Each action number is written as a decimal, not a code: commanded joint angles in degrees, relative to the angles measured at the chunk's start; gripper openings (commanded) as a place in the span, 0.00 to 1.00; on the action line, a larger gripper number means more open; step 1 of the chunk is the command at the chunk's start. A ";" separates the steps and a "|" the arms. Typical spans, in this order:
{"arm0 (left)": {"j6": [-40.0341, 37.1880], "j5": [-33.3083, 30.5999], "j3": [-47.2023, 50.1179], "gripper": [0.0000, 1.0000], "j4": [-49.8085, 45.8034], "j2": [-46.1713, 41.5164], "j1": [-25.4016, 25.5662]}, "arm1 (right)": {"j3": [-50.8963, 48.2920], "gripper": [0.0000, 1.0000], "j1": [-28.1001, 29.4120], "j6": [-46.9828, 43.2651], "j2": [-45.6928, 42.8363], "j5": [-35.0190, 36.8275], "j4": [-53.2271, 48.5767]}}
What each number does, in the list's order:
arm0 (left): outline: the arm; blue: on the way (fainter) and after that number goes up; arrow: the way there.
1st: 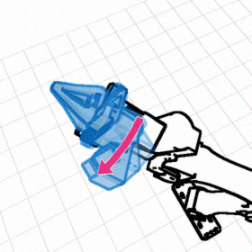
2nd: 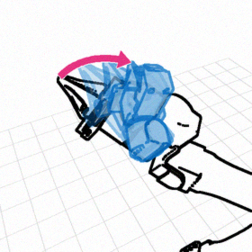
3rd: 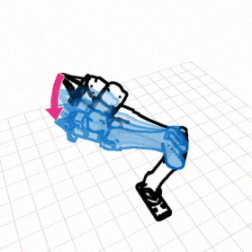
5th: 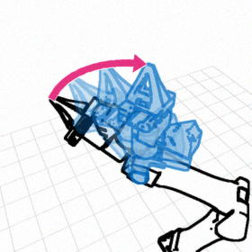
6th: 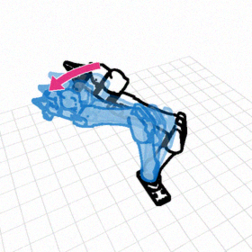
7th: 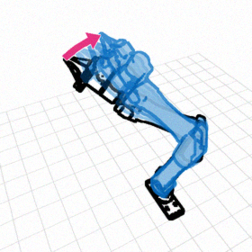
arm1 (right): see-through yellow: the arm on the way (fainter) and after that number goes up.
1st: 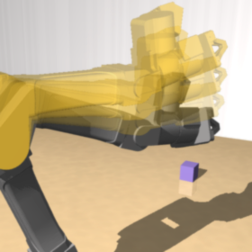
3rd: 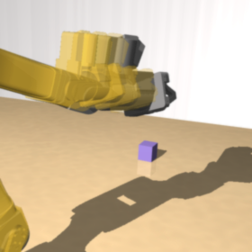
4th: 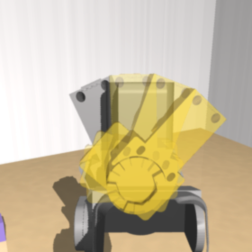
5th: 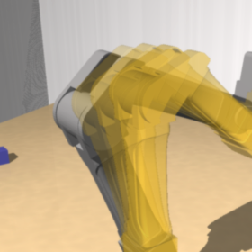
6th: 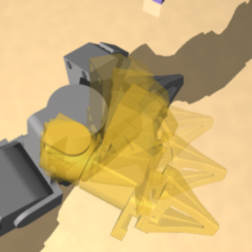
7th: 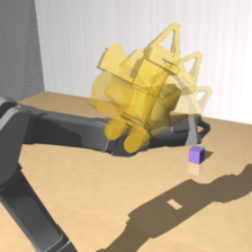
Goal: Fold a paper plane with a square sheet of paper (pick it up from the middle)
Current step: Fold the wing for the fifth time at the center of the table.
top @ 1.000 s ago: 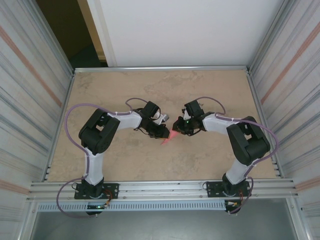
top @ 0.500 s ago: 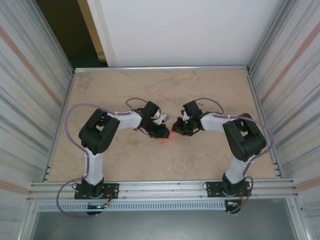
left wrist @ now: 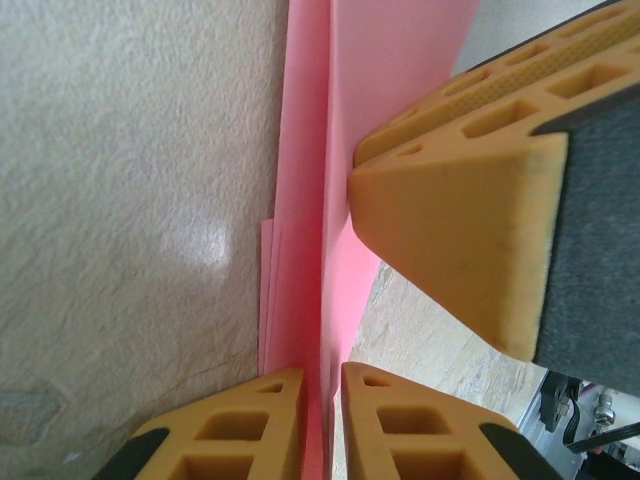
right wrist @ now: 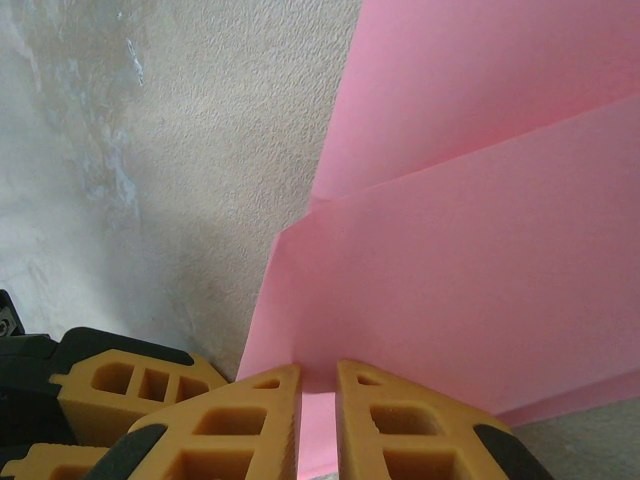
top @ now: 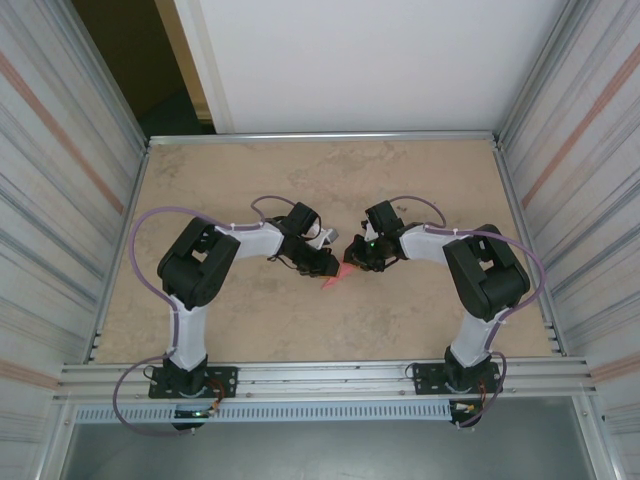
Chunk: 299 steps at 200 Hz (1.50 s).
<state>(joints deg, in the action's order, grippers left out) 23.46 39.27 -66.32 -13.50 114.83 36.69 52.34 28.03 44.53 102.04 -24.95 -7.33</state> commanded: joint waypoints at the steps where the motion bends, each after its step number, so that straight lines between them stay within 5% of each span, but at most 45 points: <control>1: -0.17 -5.66 2.00 0.19 -5.59 2.52 -0.15 | -0.06 0.16 -0.41 -0.13 1.19 0.69 -1.98; 111: 0.61 -6.12 1.73 0.20 -5.99 -2.36 -0.25 | -1.87 0.15 -0.63 -1.48 2.69 1.44 -1.41; 187: -0.91 -11.43 -0.26 0.33 -11.72 -13.81 -0.78 | -1.89 0.14 -0.70 -2.04 2.77 1.57 -1.54; 299: 1.55 -6.68 -4.75 0.05 -7.29 -5.45 3.21 | -1.45 0.11 -0.96 -2.44 3.52 0.79 -1.72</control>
<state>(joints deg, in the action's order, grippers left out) 25.19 31.03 -68.31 -19.51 106.89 39.83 51.88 27.62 44.05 103.04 -25.69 -6.20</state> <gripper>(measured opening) 0.070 0.110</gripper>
